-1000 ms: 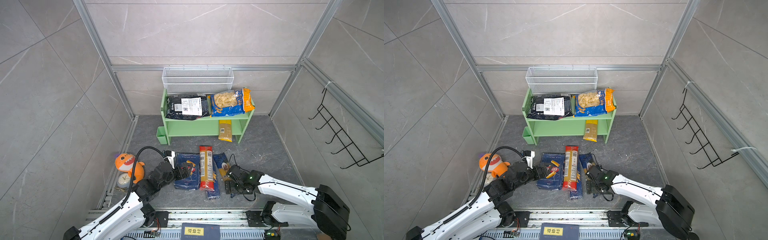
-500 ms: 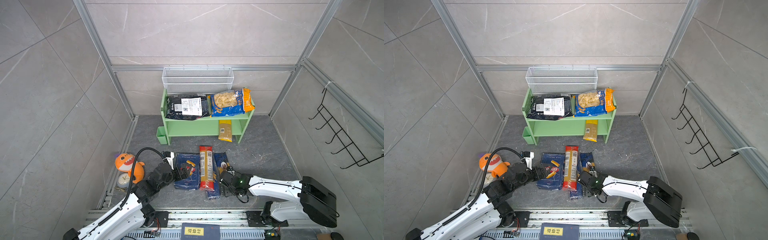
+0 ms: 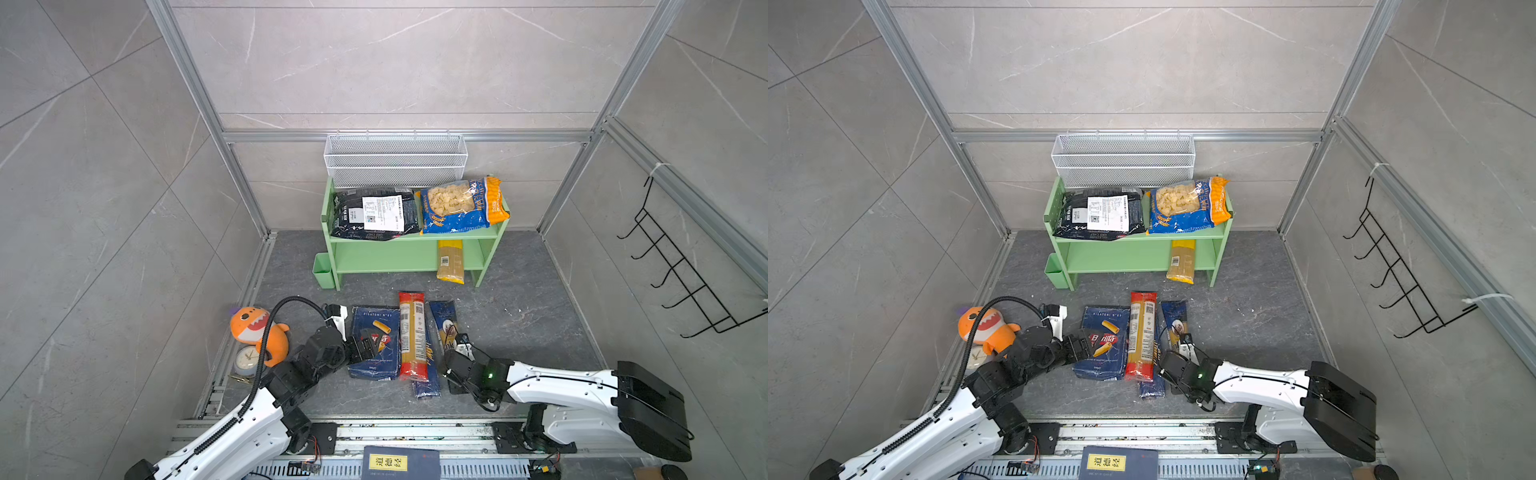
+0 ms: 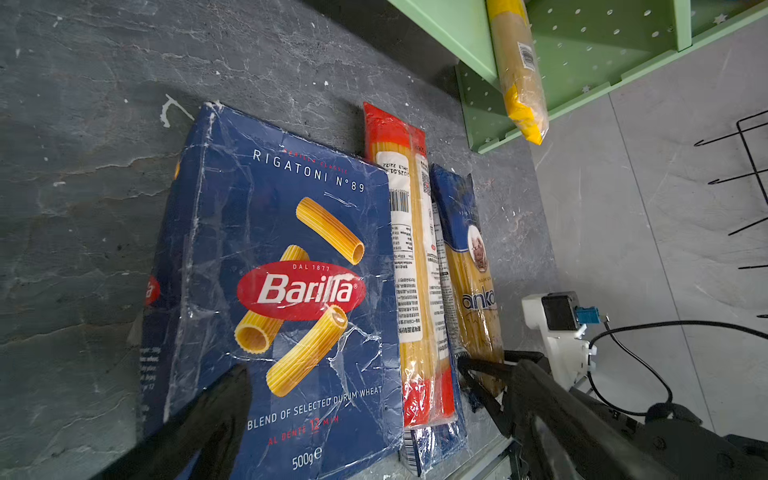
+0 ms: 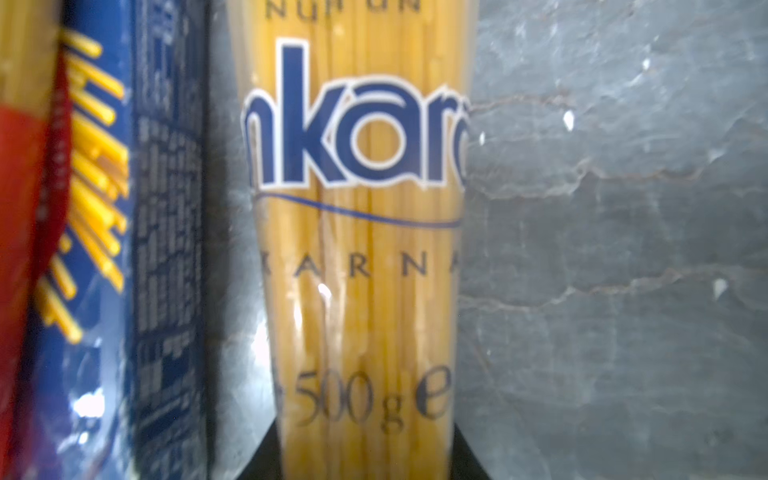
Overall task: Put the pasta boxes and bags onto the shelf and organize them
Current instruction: 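Lift the Ankara bag upright with the right gripper toward the shelf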
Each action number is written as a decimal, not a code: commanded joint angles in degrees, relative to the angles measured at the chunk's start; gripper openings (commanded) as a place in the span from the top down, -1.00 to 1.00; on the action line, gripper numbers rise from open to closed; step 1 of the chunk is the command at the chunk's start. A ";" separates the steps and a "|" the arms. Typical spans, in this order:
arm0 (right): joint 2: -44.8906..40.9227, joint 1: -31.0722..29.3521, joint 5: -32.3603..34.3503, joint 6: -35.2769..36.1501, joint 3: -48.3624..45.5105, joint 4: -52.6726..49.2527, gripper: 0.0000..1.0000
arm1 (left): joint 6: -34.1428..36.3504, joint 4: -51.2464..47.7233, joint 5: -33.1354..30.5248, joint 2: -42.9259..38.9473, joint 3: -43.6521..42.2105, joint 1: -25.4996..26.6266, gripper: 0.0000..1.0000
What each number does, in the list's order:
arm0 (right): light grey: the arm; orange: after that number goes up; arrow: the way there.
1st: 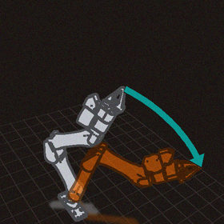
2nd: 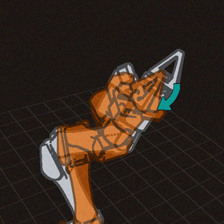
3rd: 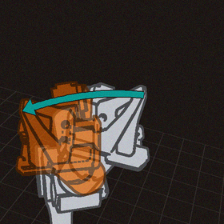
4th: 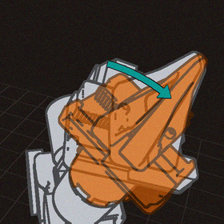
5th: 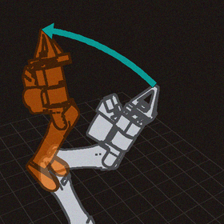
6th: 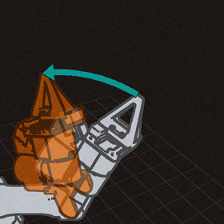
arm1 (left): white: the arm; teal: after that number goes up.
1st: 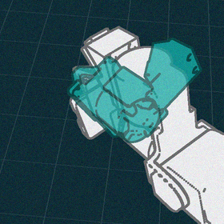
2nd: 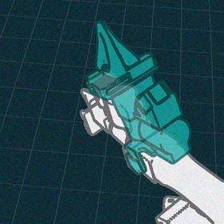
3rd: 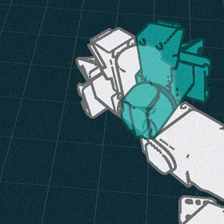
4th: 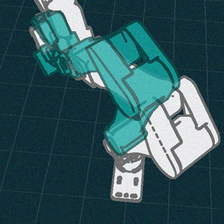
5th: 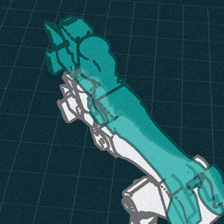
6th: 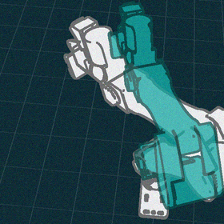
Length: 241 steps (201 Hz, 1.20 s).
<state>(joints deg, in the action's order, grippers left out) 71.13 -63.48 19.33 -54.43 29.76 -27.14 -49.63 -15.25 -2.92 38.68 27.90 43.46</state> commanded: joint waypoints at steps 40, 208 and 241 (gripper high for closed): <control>-6.31 -4.23 1.42 -0.51 3.01 -6.18 1.00 | 1.11 -1.69 -1.03 -1.12 4.18 -0.17 -0.98; -2.36 -5.51 10.38 7.83 28.90 -19.30 1.00 | 4.92 -8.35 -2.31 -3.39 7.76 -0.14 -0.99; 1.97 -1.96 10.12 11.27 35.29 -19.34 1.00 | 5.57 -8.78 -2.61 -3.99 7.84 -0.14 -0.99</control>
<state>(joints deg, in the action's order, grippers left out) 71.44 -68.07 23.77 -46.89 58.87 -49.28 -46.24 -24.03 -4.84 35.64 33.54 43.46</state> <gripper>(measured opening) 0.364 0.996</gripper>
